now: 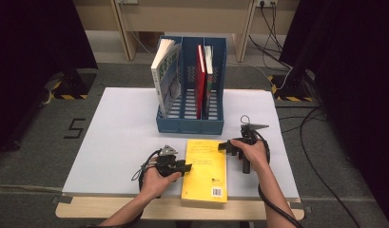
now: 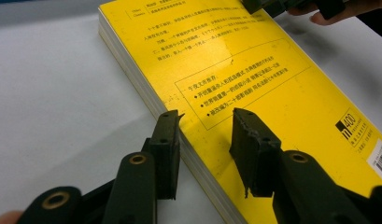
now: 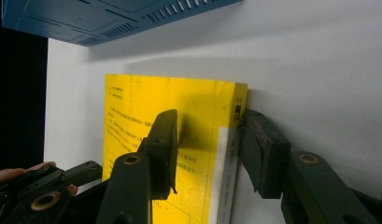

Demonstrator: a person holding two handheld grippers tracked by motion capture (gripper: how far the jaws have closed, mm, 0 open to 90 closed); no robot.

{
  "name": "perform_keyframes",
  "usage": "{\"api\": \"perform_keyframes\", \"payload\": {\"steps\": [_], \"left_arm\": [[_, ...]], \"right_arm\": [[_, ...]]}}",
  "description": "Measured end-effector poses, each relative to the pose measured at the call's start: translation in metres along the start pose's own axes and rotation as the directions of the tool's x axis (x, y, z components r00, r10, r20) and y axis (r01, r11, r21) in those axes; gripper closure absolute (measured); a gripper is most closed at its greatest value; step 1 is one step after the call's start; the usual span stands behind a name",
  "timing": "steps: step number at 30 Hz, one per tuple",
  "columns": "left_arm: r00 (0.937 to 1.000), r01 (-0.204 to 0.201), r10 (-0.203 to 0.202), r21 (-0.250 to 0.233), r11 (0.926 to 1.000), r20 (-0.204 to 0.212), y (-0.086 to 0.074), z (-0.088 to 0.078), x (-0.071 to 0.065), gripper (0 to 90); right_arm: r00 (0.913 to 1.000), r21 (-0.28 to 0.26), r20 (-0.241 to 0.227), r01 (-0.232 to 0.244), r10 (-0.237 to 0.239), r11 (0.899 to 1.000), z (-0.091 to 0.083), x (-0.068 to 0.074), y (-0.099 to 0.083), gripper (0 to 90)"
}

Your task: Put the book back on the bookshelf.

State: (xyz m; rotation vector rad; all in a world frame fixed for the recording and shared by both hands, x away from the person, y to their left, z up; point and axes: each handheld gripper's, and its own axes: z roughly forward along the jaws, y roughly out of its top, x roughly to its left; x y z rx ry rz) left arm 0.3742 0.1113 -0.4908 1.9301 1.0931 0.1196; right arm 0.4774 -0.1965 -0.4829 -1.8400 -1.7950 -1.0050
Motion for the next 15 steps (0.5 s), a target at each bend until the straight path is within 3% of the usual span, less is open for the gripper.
{"api": "perform_keyframes", "payload": {"steps": [11, 15], "left_arm": [[1.0000, 0.005, -0.005, 0.000, 1.0000, 0.002, -0.0003, -0.0004, 0.0001, 62.1], [1.0000, 0.003, -0.003, 0.001, 1.0000, -0.002, -0.0004, -0.0010, 0.0000, 62.0]], "right_arm": [[0.9989, 0.012, -0.040, -0.023, 0.023, 1.000, 0.0025, -0.0031, 0.0017, 60.3], [1.0000, 0.013, -0.004, -0.003, 0.003, 1.000, 0.0024, 0.0013, 0.0014, 61.6]]}}
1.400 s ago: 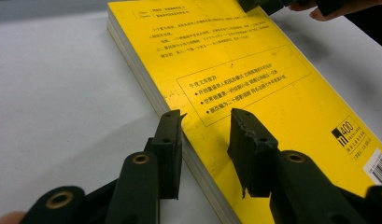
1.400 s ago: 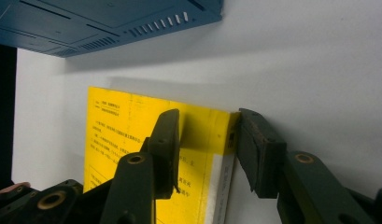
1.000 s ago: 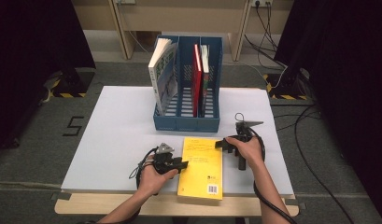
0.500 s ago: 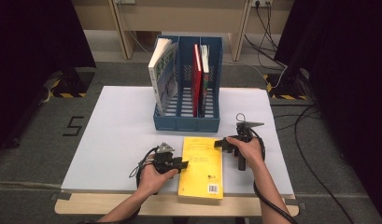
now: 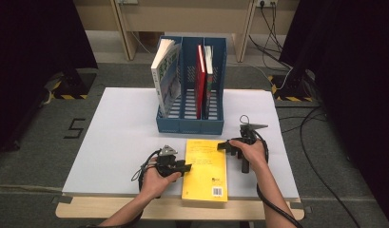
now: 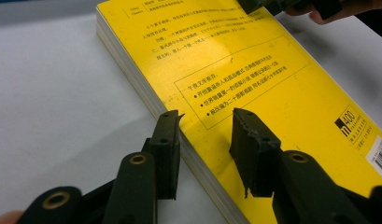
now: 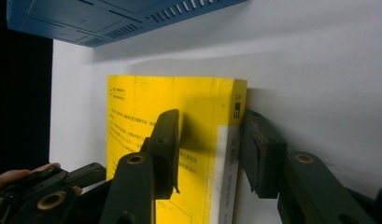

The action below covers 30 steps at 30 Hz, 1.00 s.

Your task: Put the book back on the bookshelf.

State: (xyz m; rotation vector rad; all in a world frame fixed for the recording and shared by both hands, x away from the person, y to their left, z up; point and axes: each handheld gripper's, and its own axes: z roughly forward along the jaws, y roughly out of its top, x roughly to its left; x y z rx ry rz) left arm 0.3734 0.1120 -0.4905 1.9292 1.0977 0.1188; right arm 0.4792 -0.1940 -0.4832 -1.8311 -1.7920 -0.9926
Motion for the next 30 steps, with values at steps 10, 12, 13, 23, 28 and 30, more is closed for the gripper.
{"api": "perform_keyframes", "payload": {"steps": [10, 12, 13, 23, 28, 30], "left_arm": [[1.0000, -0.002, 0.002, -0.002, 1.0000, -0.001, -0.0003, -0.0002, 0.0000, 62.0], [1.0000, -0.001, 0.001, -0.002, 1.0000, -0.001, -0.0002, -0.0001, 0.0000, 62.0], [1.0000, -0.001, 0.001, -0.002, 1.0000, -0.001, -0.0003, -0.0002, 0.0000, 62.0], [1.0000, -0.008, 0.008, 0.001, 1.0000, -0.001, -0.0006, -0.0013, 0.0009, 62.0], [1.0000, -0.007, 0.007, -0.001, 1.0000, 0.001, -0.0004, -0.0009, 0.0008, 62.1], [1.0000, -0.009, 0.009, 0.002, 1.0000, 0.001, -0.0004, -0.0011, 0.0011, 62.2]], "right_arm": [[0.9992, -0.008, -0.016, -0.037, 0.036, 0.999, 0.0002, -0.0038, 0.0000, 66.1], [0.9990, -0.009, -0.019, -0.040, 0.039, 0.999, 0.0002, -0.0043, 0.0001, 66.4], [0.9986, -0.007, -0.020, -0.048, 0.048, 0.999, 0.0001, -0.0039, 0.0001, 66.5], [0.9993, -0.001, -0.026, -0.026, 0.026, 1.000, -0.0042, -0.0001, 0.0027, 67.2], [0.9993, 0.002, -0.013, -0.033, 0.033, 0.999, -0.0001, -0.0017, 0.0024, 65.3], [0.9991, 0.003, -0.021, -0.038, 0.038, 0.999, 0.0011, -0.0030, 0.0027, 64.8]]}}
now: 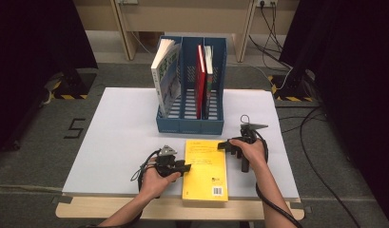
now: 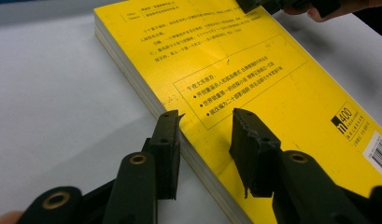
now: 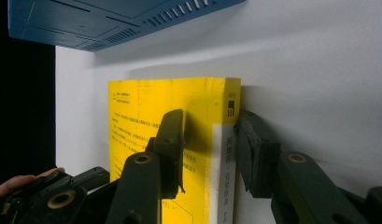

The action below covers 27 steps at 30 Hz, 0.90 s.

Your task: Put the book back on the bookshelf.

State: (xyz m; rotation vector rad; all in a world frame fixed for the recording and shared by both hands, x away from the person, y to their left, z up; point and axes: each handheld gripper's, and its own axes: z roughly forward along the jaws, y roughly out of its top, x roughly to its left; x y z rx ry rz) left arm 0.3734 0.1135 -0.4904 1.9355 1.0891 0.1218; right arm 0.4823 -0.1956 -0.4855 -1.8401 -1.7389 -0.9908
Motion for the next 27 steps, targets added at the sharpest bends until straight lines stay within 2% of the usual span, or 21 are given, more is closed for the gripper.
{"api": "perform_keyframes", "payload": {"steps": [7, 13, 19, 20, 24, 27], "left_arm": [[1.0000, 0.001, -0.001, -0.002, 1.0000, -0.001, -0.0005, -0.0001, -0.0001, 62.2], [1.0000, 0.002, -0.002, -0.003, 1.0000, -0.001, -0.0006, -0.0001, -0.0001, 62.2], [1.0000, 0.002, -0.002, -0.003, 1.0000, -0.001, -0.0005, -0.0001, 0.0000, 62.2], [1.0000, 0.002, -0.002, -0.003, 1.0000, -0.001, -0.0005, 0.0000, 0.0000, 62.2], [1.0000, 0.005, -0.005, -0.006, 1.0000, -0.003, -0.0010, -0.0002, -0.0004, 62.2], [0.9999, 0.011, -0.011, -0.010, 0.9999, 0.008, -0.0015, -0.0016, 0.0016, 62.2]], "right_arm": [[1.0000, 0.010, 0.005, -0.007, 0.007, 1.000, 0.0003, 0.0012, 0.0012, 64.1], [0.9992, 0.007, -0.025, -0.030, 0.030, 1.000, 0.0008, -0.0022, 0.0010, 64.4], [0.9991, 0.009, -0.025, -0.036, 0.036, 0.999, 0.0005, -0.0021, 0.0003, 64.4], [0.9996, 0.009, -0.018, -0.021, 0.021, 1.000, 0.0000, -0.0028, -0.0001, 64.8], [0.9996, -0.009, -0.022, -0.017, 0.017, 1.000, 0.0005, -0.0036, -0.0019, 66.9], [0.9983, -0.017, -0.051, -0.027, 0.026, 1.000, -0.0022, -0.0058, -0.0029, 70.6]]}}
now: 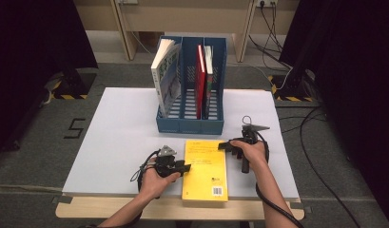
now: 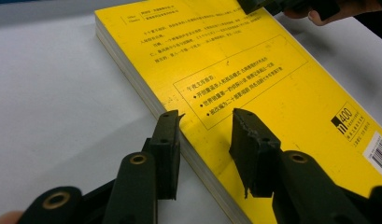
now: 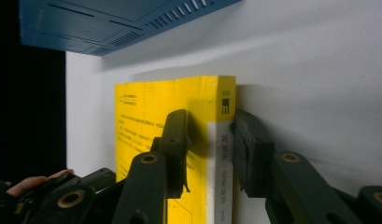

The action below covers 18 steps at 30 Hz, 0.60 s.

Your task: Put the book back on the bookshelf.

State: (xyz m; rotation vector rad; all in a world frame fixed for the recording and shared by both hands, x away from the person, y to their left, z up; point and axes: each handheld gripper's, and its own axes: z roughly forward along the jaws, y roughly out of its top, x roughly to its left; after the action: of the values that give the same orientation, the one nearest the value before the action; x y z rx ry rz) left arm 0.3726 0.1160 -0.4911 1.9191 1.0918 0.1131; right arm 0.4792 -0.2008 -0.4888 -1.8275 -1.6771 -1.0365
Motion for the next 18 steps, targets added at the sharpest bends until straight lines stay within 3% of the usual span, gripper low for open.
{"api": "perform_keyframes", "payload": {"steps": [3, 8, 11, 12, 18], "left_arm": [[0.9991, 0.032, -0.032, -0.004, 0.9995, 0.026, 0.000, -0.002, 0.004, 61.3], [0.9976, 0.065, -0.064, -0.029, 0.9975, 0.025, 0.002, -0.004, 0.006, 55.0], [0.9973, 0.071, -0.070, -0.042, 0.9966, 0.021, 0.004, -0.006, 0.007, 53.2], [0.9969, 0.077, -0.076, -0.055, 0.9955, 0.022, 0.006, -0.009, 0.009, 52.7], [0.9966, 0.083, -0.082, -0.092, 0.9923, 0.014, 0.010, -0.016, 0.012, 51.9]], "right_arm": [[0.9984, -0.007, -0.056, 0.004, -0.004, 1.000, -0.008, 0.003, -0.001, 73.9], [0.9952, -0.011, -0.095, 0.023, -0.024, 1.000, -0.017, 0.013, -0.001, 75.9], [0.9942, -0.012, -0.103, 0.031, -0.032, 0.999, -0.020, 0.017, -0.001, 76.4], [0.9919, -0.022, -0.111, 0.059, -0.061, 0.998, -0.023, 0.022, -0.002, 76.6], [0.9883, -0.066, -0.097, 0.111, -0.117, 0.992, -0.037, 0.037, -0.003, 77.0]]}}
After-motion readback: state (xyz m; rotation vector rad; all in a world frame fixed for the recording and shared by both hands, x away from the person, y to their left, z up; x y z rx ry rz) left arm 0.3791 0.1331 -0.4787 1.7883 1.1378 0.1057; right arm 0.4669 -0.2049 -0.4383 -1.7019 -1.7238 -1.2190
